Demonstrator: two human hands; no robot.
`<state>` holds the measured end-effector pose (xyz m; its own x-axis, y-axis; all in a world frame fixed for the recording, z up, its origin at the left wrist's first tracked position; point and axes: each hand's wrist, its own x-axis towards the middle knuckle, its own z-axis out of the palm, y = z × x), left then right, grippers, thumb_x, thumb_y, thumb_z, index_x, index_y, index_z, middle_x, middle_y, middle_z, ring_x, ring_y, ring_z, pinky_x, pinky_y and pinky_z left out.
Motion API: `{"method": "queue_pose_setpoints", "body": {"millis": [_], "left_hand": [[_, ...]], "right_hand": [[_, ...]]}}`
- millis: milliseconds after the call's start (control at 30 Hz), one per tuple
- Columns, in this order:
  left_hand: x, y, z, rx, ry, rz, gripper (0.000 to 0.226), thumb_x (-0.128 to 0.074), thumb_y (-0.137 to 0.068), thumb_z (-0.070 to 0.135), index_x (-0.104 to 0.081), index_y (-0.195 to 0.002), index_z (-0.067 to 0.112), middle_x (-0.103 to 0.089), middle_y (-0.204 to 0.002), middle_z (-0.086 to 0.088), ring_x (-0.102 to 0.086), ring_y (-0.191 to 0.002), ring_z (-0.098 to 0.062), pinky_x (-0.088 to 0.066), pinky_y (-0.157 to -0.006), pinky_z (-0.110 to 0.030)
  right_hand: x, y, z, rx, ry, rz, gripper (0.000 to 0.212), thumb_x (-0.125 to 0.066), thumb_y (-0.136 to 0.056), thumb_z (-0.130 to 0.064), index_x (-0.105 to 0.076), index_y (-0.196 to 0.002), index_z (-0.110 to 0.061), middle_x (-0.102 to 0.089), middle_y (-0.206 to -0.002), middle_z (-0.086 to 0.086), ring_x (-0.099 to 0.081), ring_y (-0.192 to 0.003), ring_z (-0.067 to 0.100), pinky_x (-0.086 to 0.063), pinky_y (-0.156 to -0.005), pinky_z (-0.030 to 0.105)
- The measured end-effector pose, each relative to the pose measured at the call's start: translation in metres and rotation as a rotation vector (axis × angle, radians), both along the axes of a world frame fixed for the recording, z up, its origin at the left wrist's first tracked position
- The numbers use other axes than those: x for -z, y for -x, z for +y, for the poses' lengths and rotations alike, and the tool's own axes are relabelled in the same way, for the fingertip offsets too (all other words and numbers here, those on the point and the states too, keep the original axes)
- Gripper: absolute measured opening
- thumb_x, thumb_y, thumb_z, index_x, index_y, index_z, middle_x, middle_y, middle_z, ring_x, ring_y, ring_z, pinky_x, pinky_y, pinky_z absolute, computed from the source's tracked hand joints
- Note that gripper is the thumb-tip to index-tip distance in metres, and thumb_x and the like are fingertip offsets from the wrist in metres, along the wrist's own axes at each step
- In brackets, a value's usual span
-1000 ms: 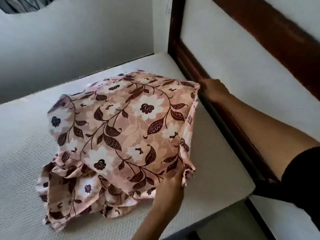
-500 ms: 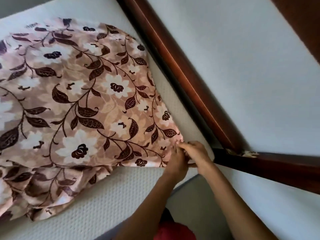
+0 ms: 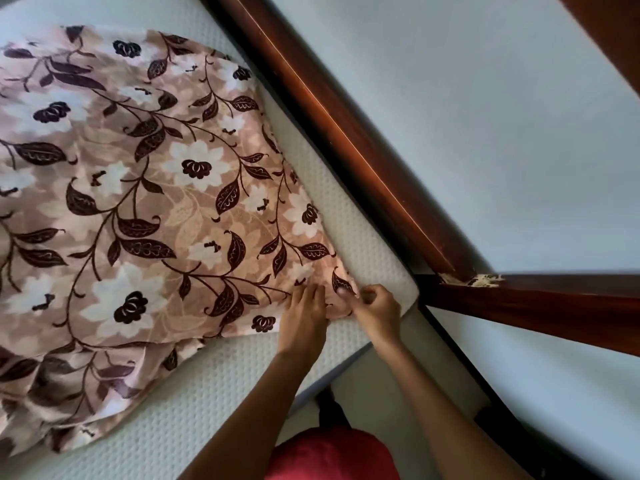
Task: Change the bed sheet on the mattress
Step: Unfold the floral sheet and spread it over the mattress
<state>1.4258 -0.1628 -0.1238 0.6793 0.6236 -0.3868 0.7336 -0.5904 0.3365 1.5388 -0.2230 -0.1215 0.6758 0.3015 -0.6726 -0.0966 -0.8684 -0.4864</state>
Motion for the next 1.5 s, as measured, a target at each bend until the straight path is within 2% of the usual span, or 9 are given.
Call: {"method": "queue_pose_setpoints", "body": {"millis": [233, 467, 800, 1034, 1134, 1200, 1267, 1334, 1501], "left_hand": [[-0.005, 0.024, 0.021, 0.02, 0.073, -0.11, 0.052, -0.086, -0.058, 0.024, -0.067, -0.102, 0.003, -0.067, -0.108, -0.015, -0.062, -0.105, -0.035, -0.053, -0.083, -0.047], [-0.025, 0.053, 0.083, -0.003, 0.015, -0.18, 0.041, -0.08, -0.071, 0.016, -0.065, -0.105, 0.001, -0.063, -0.115, -0.019, -0.057, -0.114, -0.037, -0.048, -0.092, -0.049], [-0.029, 0.075, 0.222, 0.093, -0.175, 0.096, 0.07, -0.025, -0.096, 0.054, 0.007, -0.149, 0.022, 0.017, -0.153, -0.004, 0.01, -0.144, -0.03, 0.005, -0.114, -0.045], [0.003, 0.105, 0.243, 0.137, 0.153, 0.251, 0.116, 0.037, -0.058, 0.075, -0.039, -0.137, 0.037, 0.004, -0.155, -0.014, -0.025, -0.135, -0.047, -0.036, -0.105, -0.053], [0.006, 0.086, 0.28, -0.141, 0.163, 0.022, 0.068, -0.014, -0.094, 0.061, -0.034, -0.142, 0.018, -0.034, -0.147, -0.013, -0.035, -0.133, -0.034, -0.034, -0.108, -0.036], [0.009, 0.074, 0.311, -0.218, -0.061, -0.088, 0.068, -0.045, -0.094, 0.042, -0.015, -0.149, 0.016, -0.019, -0.154, -0.008, -0.021, -0.14, -0.034, -0.028, -0.113, -0.041], [0.009, 0.066, 0.331, -0.155, -0.278, -0.007, 0.075, -0.036, -0.093, 0.053, 0.0, -0.149, 0.02, 0.008, -0.152, -0.001, 0.004, -0.144, -0.031, -0.007, -0.117, -0.046], [0.012, 0.062, 0.349, -0.114, -0.403, 0.02, 0.073, -0.024, -0.09, 0.063, -0.007, -0.149, 0.023, 0.002, -0.155, -0.005, 0.003, -0.143, -0.033, -0.005, -0.114, -0.051], [0.056, 0.076, 0.368, 0.008, -0.44, 0.059, 0.067, -0.01, -0.091, 0.066, -0.017, -0.147, 0.029, -0.013, -0.156, -0.005, -0.006, -0.143, -0.036, -0.006, -0.111, -0.059]], "right_hand": [[-0.003, -0.014, -0.008, -0.375, 0.134, -0.367, 0.03, -0.072, -0.08, -0.027, -0.066, -0.104, -0.01, -0.067, -0.101, 0.005, -0.064, -0.087, 0.02, -0.051, -0.069, 0.028], [-0.027, -0.034, -0.023, -0.791, 0.689, -0.666, 0.04, -0.061, -0.089, -0.028, -0.05, -0.125, -0.017, -0.057, -0.118, 0.003, -0.057, -0.104, 0.016, -0.05, -0.079, 0.026], [-0.014, 0.025, 0.215, -0.665, -0.082, -0.771, 0.037, -0.048, -0.095, -0.036, -0.051, -0.125, -0.015, -0.054, -0.124, 0.002, -0.049, -0.113, 0.017, -0.04, -0.095, 0.031], [0.021, 0.012, 0.352, -0.97, -0.137, -0.756, 0.061, -0.052, -0.094, -0.025, -0.022, -0.147, -0.016, -0.017, -0.156, 0.011, -0.013, -0.143, 0.03, -0.017, -0.115, 0.047], [0.028, 0.008, 0.349, -1.164, -0.166, -0.744, 0.039, -0.052, -0.093, -0.02, -0.049, -0.132, -0.019, -0.04, -0.146, 0.007, -0.026, -0.14, 0.026, -0.012, -0.115, 0.046], [0.034, 0.002, 0.331, -1.207, -0.181, -0.818, 0.03, -0.057, -0.091, -0.017, -0.061, -0.12, -0.016, -0.062, -0.123, 0.007, -0.05, -0.124, 0.025, -0.021, -0.113, 0.043], [0.039, -0.003, 0.309, -1.18, -0.226, -0.9, 0.024, -0.072, -0.079, -0.01, -0.071, -0.103, -0.015, -0.073, -0.091, 0.005, -0.067, -0.09, 0.019, -0.032, -0.107, 0.044], [0.037, -0.007, 0.308, -1.137, -0.291, -0.936, 0.014, -0.077, -0.071, -0.008, -0.071, -0.081, -0.016, -0.065, -0.059, -0.001, -0.061, -0.055, 0.01, -0.037, -0.102, 0.049], [0.015, -0.016, 0.397, -0.981, -0.452, -0.93, 0.017, -0.058, -0.086, -0.024, -0.064, -0.075, -0.012, -0.065, -0.068, 0.003, -0.06, -0.067, 0.02, -0.045, -0.084, 0.041]]}}
